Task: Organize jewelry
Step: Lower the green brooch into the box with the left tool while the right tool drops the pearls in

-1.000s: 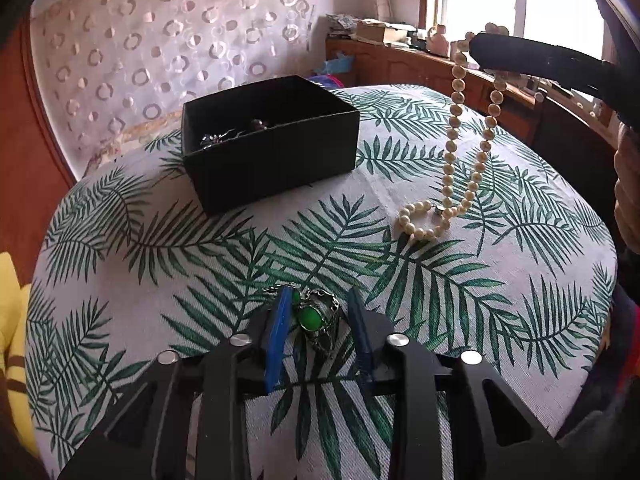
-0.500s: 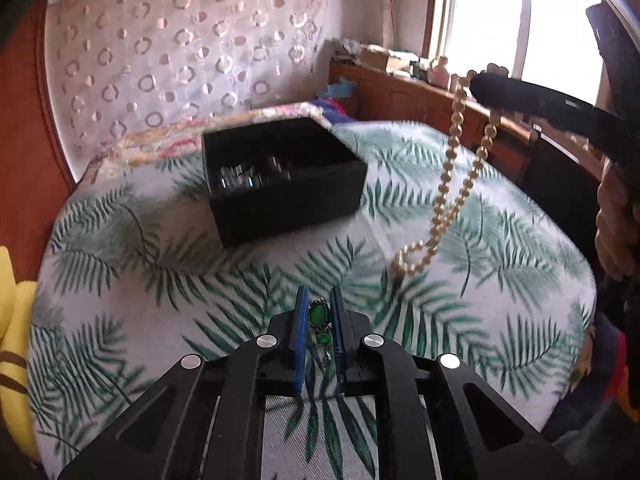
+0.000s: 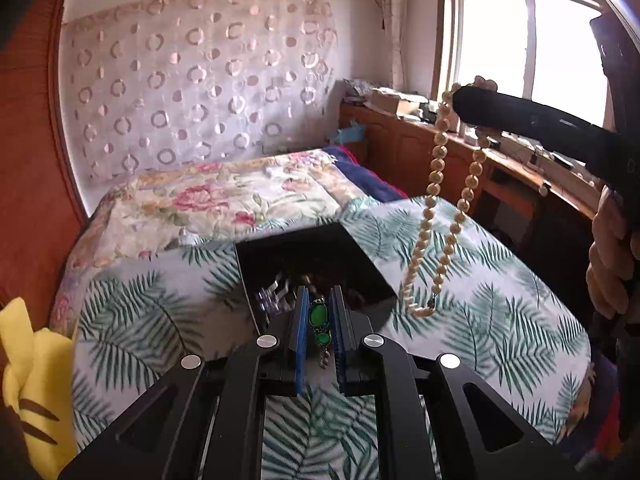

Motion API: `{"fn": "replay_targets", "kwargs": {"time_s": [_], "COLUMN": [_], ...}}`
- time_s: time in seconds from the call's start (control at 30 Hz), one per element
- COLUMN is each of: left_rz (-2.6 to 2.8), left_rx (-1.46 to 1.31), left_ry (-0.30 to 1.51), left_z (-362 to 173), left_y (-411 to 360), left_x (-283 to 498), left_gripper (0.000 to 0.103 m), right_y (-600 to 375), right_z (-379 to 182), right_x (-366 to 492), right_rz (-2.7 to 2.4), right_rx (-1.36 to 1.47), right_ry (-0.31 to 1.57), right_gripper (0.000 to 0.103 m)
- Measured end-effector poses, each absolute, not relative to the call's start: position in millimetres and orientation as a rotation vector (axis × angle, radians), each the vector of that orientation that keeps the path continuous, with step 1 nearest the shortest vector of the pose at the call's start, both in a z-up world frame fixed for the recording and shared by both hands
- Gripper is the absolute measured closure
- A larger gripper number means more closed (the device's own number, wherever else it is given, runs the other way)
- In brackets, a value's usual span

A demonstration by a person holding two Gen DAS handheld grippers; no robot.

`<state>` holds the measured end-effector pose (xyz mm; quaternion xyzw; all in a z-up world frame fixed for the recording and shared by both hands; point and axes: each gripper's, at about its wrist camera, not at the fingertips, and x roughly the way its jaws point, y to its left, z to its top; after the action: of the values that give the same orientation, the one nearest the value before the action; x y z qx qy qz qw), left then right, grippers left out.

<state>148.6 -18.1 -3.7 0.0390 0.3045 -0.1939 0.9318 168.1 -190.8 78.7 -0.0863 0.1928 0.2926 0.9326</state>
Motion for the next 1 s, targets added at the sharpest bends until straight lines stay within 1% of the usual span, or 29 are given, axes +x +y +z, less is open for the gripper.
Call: {"fn": "replay_targets", "kwargs": {"time_s": [0.2,0.4,0.47,0.53,0.6,0.63,0.67,0.73,0.77,0.8,0.83,0.87,0.9,0.93,0.97,1.0], "left_rz": [-0.375,-0.362,-0.364,-0.362,-0.360,-0.359,-0.356,-0.345,-0.339,-0.335,-0.329,-0.319,-0.314,-0.311,-0.308,-0.295], "left_rx": [0.069,0.070,0.067,0.066,0.062,0.059,0.059,0.059,0.057,0.054,0.050,0.049,0.049,0.049,0.048,0.050], "left_ry": [0.618,0.627,0.629,0.629,0.628,0.627,0.631,0.637,0.639,0.641,0.637,0.633,0.630,0.630,0.631,0.627], "left_z": [4.8,2.6,2.7,4.2,5.9,6.0,5.1,3.1,1.2,-1.1,-2.9,-4.6,-5.6,-7.3,-8.5,-9.3], "left_y": [-16.5,-20.5,-21.9,-23.6,-24.4,-24.7,-25.3,-25.0,-24.3,-23.5,-22.4,-21.1,-21.0,-20.9,-20.5,-20.1], "left_x": [172.1,192.8,197.7,204.4,209.6,210.8,213.0,214.5,214.0,212.9,211.1,208.7,206.5,204.0,201.6,197.8], "left_gripper": [0.093,0.093,0.093,0.093,0.093,0.093,0.093,0.092,0.083,0.076,0.061,0.055,0.055,0.051,0.043,0.038], "right_y": [-178.3,-171.6,-170.6,-168.2,-170.4,-171.7,-173.0,-175.6,-178.0,-181.0,-183.0,-185.4,-187.1,-188.3,-190.6,-192.2], "right_z": [64.3,19.7,7.2,-1.6,-4.9,-5.4,-5.4,-4.2,-2.9,-1.0,0.1,1.8,2.2,2.6,2.9,2.8], "right_x": [204.7,226.4,228.9,228.7,229.1,228.7,227.4,224.5,222.7,221.0,218.4,217.6,213.7,211.4,208.2,203.4], "right_rz": [0.597,0.598,0.594,0.594,0.591,0.589,0.586,0.586,0.584,0.580,0.576,0.575,0.571,0.566,0.560,0.552], "right_rx": [-0.163,-0.164,-0.162,-0.166,-0.156,-0.149,-0.146,-0.131,-0.122,-0.112,-0.104,-0.097,-0.088,-0.084,-0.078,-0.071], "right_ry": [0.457,0.577,0.603,0.613,0.619,0.618,0.614,0.608,0.603,0.598,0.593,0.590,0.586,0.582,0.578,0.572], "right_gripper": [0.087,0.086,0.084,0.084,0.077,0.070,0.067,0.067,0.067,0.067,0.067,0.067,0.067,0.067,0.067,0.067]}}
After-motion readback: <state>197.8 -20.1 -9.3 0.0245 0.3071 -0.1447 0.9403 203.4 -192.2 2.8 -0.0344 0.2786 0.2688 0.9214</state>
